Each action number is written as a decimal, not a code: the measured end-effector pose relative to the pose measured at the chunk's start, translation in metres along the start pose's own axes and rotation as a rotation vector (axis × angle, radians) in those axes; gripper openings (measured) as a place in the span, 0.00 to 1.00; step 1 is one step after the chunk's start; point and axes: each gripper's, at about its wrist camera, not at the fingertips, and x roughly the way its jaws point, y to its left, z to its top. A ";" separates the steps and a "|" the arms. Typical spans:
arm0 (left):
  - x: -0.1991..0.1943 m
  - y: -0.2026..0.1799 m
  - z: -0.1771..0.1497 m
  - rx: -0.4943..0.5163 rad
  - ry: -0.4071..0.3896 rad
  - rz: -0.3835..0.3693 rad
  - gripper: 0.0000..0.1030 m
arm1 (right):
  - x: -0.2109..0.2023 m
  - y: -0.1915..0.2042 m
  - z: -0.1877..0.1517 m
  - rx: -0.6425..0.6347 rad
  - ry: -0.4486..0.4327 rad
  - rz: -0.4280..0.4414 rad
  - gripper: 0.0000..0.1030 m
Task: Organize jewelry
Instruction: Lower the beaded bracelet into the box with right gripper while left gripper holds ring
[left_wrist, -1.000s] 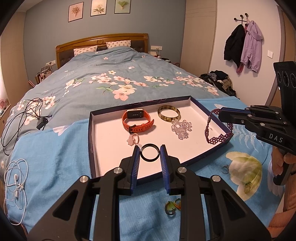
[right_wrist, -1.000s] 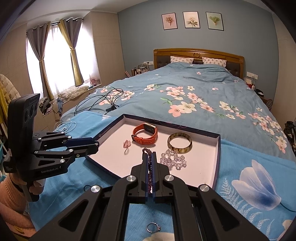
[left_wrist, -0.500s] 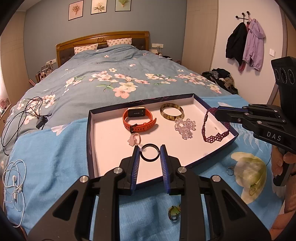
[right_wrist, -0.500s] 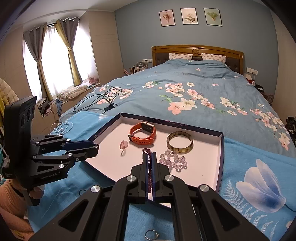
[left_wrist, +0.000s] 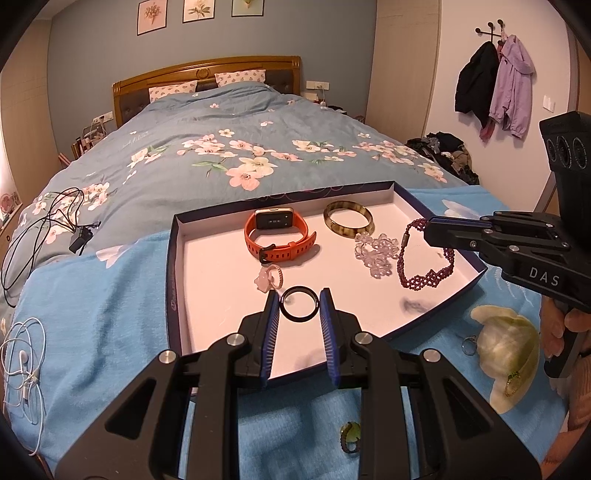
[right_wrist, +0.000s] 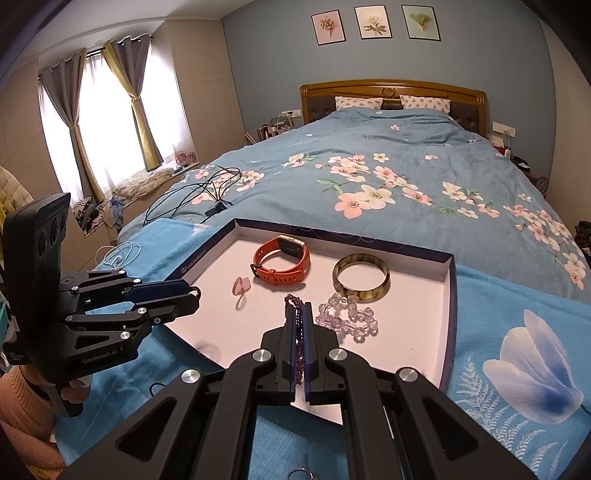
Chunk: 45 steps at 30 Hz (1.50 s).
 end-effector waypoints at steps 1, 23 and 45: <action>0.001 0.000 0.000 -0.001 0.002 0.001 0.22 | 0.001 0.000 0.000 0.000 0.002 0.001 0.02; 0.031 0.009 0.001 -0.025 0.071 0.020 0.22 | 0.027 -0.013 0.000 0.041 0.056 0.009 0.02; 0.064 0.013 0.002 -0.043 0.142 0.027 0.22 | 0.043 -0.040 -0.009 0.130 0.106 -0.047 0.06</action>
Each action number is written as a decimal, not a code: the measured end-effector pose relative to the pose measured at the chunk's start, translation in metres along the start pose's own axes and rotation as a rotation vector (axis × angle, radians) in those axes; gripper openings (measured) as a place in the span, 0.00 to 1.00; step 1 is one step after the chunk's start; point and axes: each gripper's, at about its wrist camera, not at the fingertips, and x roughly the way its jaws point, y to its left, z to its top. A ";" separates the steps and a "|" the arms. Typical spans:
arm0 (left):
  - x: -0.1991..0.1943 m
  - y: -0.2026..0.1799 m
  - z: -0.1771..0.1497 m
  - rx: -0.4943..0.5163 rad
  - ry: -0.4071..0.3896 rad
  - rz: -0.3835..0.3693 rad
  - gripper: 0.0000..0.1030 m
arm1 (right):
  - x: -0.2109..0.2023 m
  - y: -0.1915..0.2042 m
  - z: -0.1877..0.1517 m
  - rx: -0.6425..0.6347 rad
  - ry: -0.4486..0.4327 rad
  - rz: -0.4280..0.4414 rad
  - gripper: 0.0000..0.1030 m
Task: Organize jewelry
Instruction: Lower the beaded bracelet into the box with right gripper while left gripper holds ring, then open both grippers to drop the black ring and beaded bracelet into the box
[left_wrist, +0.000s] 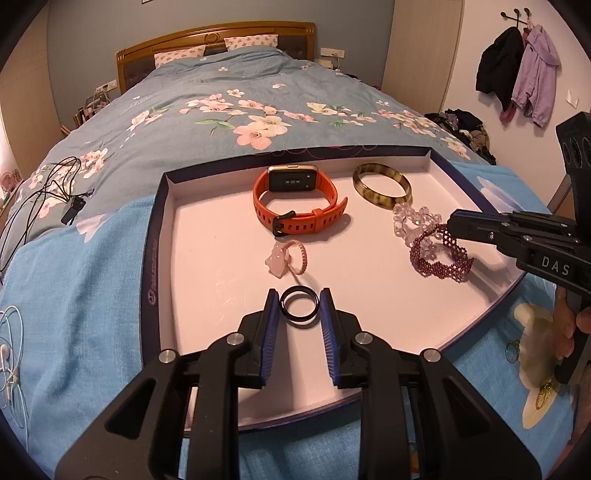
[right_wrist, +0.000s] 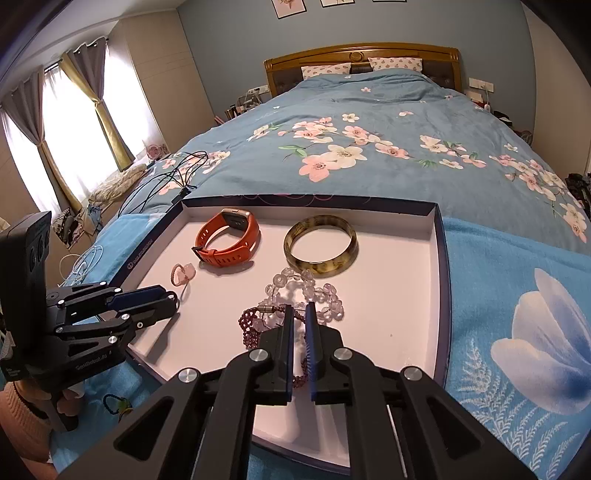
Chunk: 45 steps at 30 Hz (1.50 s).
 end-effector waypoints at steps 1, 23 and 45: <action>0.000 0.000 0.001 0.001 0.001 0.000 0.22 | 0.000 0.000 0.000 0.001 -0.002 -0.001 0.06; -0.045 -0.006 -0.001 0.020 -0.125 0.034 0.46 | -0.053 0.020 -0.006 -0.047 -0.102 0.025 0.35; -0.114 -0.012 -0.071 0.097 -0.161 -0.001 0.52 | -0.090 0.018 -0.077 -0.057 -0.034 -0.009 0.45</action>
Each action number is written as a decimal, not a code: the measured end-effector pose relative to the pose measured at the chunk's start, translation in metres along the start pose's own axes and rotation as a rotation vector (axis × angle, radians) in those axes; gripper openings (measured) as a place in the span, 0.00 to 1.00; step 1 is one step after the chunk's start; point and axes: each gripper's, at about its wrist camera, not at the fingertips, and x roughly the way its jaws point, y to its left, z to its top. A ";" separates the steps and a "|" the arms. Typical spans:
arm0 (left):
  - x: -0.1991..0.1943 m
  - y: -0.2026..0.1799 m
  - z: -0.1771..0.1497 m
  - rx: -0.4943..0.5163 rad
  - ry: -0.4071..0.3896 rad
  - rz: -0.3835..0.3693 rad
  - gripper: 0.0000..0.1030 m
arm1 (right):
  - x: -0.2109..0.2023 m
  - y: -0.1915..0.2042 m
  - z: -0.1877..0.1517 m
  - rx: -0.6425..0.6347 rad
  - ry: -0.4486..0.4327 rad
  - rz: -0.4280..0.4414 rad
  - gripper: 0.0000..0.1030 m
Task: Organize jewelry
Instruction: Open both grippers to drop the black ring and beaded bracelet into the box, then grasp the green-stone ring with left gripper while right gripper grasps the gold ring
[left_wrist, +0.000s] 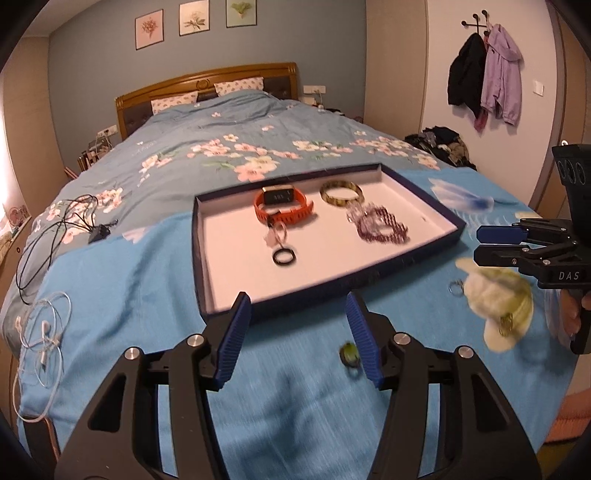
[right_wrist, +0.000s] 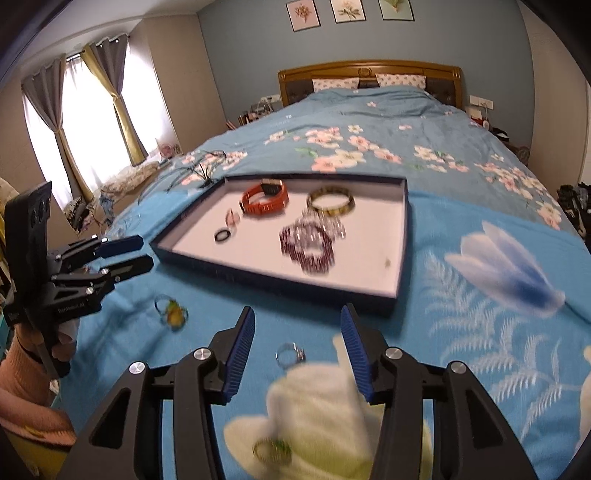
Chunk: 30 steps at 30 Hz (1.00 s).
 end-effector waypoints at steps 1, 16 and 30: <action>0.001 -0.001 -0.003 0.002 0.006 -0.004 0.52 | -0.001 0.001 -0.004 -0.004 0.007 -0.004 0.45; 0.008 -0.018 -0.023 0.063 0.081 -0.049 0.45 | -0.008 0.003 -0.043 0.029 0.067 0.020 0.45; 0.034 -0.014 -0.024 -0.002 0.188 -0.112 0.12 | -0.018 0.006 -0.062 0.028 0.083 0.038 0.44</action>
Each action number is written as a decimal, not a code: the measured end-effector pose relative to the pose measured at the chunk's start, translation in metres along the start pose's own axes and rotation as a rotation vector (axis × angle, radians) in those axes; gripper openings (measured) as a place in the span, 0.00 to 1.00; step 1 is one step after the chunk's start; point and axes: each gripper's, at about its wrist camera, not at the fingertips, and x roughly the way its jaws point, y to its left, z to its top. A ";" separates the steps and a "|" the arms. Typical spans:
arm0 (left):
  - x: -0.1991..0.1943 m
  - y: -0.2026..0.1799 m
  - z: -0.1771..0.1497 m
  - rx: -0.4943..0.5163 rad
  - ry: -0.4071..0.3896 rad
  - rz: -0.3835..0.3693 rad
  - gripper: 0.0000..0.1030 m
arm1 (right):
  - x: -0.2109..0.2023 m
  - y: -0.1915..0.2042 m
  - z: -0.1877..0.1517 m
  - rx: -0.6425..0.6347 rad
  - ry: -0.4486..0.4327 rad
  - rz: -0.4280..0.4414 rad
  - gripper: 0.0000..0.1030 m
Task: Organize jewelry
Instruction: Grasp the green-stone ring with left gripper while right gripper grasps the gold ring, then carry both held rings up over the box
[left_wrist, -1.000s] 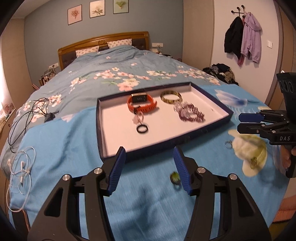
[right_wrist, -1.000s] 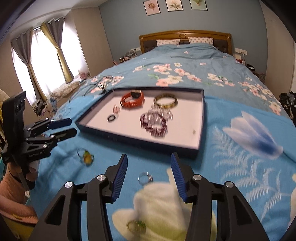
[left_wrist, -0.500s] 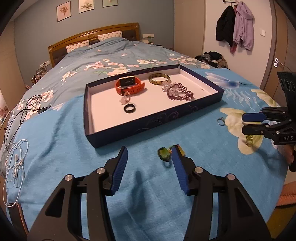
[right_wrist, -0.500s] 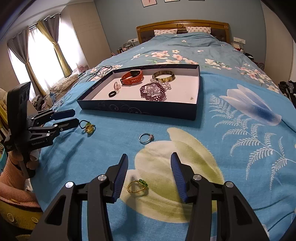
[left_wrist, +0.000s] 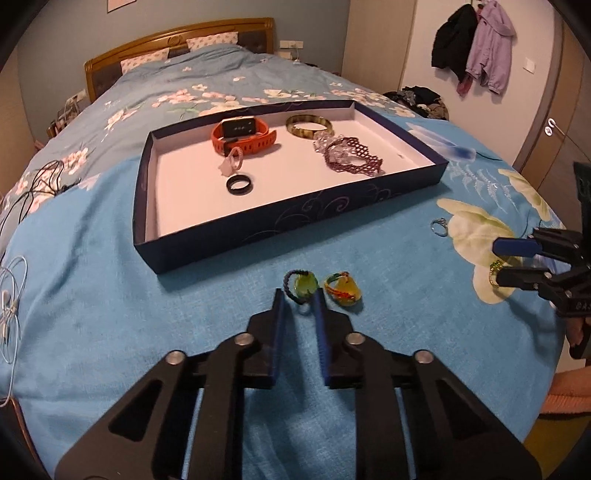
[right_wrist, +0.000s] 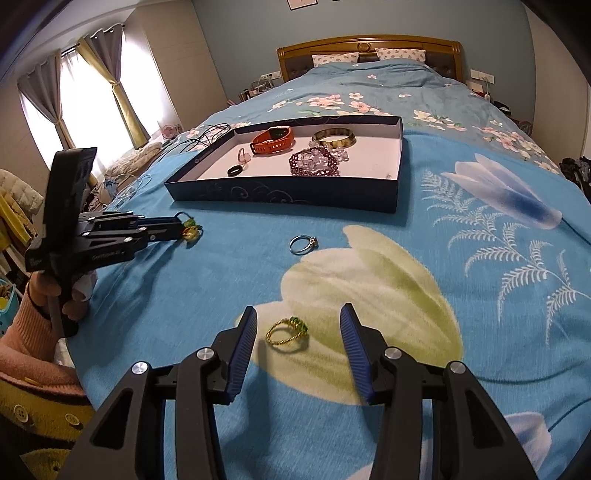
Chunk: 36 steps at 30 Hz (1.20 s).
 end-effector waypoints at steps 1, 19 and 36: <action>0.000 0.001 0.000 -0.003 -0.002 -0.001 0.11 | -0.001 0.000 -0.001 -0.001 -0.001 0.002 0.44; 0.001 0.004 0.002 -0.035 -0.008 0.000 0.18 | 0.003 0.005 -0.003 -0.015 0.006 -0.025 0.09; -0.009 0.003 0.008 -0.038 -0.062 0.040 0.13 | 0.003 0.012 0.013 -0.032 -0.045 -0.006 0.03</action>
